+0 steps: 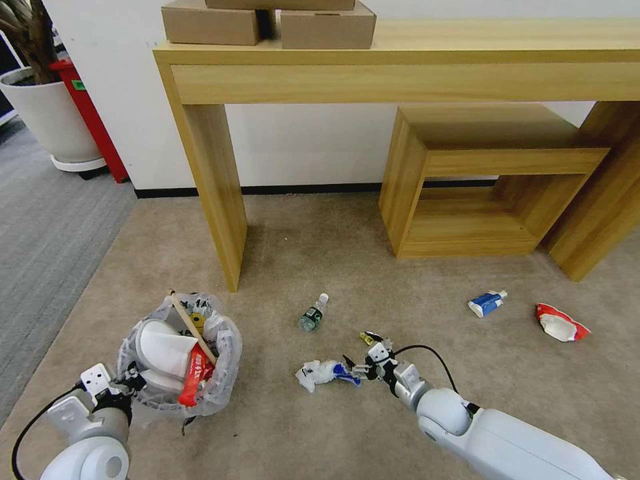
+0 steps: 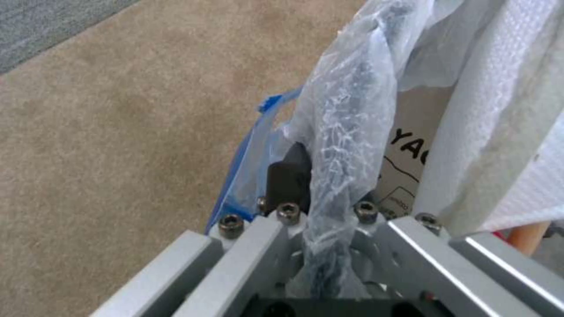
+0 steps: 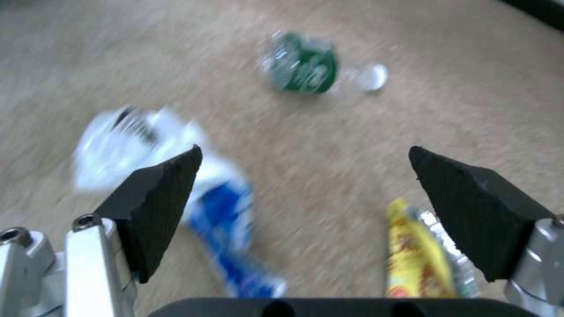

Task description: Pick up the trash bin and place the garbage on the floor into it.

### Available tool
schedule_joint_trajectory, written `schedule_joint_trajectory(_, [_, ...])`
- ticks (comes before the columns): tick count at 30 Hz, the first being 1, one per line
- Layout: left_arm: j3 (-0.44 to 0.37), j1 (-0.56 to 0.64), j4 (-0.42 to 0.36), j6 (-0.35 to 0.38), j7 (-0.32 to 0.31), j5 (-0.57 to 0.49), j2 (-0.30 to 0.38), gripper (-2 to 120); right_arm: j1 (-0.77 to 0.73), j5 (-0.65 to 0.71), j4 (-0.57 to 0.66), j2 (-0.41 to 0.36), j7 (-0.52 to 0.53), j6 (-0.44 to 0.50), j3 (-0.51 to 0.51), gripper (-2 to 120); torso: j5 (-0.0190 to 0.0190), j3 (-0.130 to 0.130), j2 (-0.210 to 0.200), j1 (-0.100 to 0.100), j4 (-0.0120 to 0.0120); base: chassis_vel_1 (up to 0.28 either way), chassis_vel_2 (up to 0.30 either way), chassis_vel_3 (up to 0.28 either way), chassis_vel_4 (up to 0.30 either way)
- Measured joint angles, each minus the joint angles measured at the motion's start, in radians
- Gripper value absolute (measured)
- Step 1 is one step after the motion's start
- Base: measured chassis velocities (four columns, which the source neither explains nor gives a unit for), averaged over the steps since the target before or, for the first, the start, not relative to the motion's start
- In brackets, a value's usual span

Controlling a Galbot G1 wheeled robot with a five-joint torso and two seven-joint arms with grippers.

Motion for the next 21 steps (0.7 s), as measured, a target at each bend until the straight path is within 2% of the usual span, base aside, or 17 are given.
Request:
schedule_joint_trajectory(2, [-0.001,0.001,0.001,-0.001,0.001,0.001,0.000,0,0.000,-0.017,-0.011,-0.002,-0.003,0.007,-0.012,89,0.0000,0.000,0.000,0.000,0.0000,0.000,0.000,0.000,0.000])
schedule_joint_trajectory(5, [-0.003,0.003,0.003,-0.007,0.002,0.006,-0.007,0,0.014,-0.143,-0.097,0.010,-0.051,0.064,-0.032,89,-0.0001,0.000,0.000,0.000,-0.0002,0.000,0.000,0.000,0.000])
schedule_joint_trajectory(9, [-0.002,0.005,0.004,-0.009,0.004,0.011,-0.012,0,0.022,-0.149,-0.117,0.019,-0.051,0.063,-0.044,90,-0.0004,0.000,0.000,0.000,-0.0002,0.000,0.000,0.000,0.000])
schedule_joint_trajectory(21, [-0.003,0.004,0.014,-0.017,0.007,0.016,-0.022,0,0.061,-0.127,-0.280,0.131,-0.045,0.079,-0.095,86,-0.0003,0.000,0.000,0.000,-0.0001,0.000,0.000,0.000,0.000])
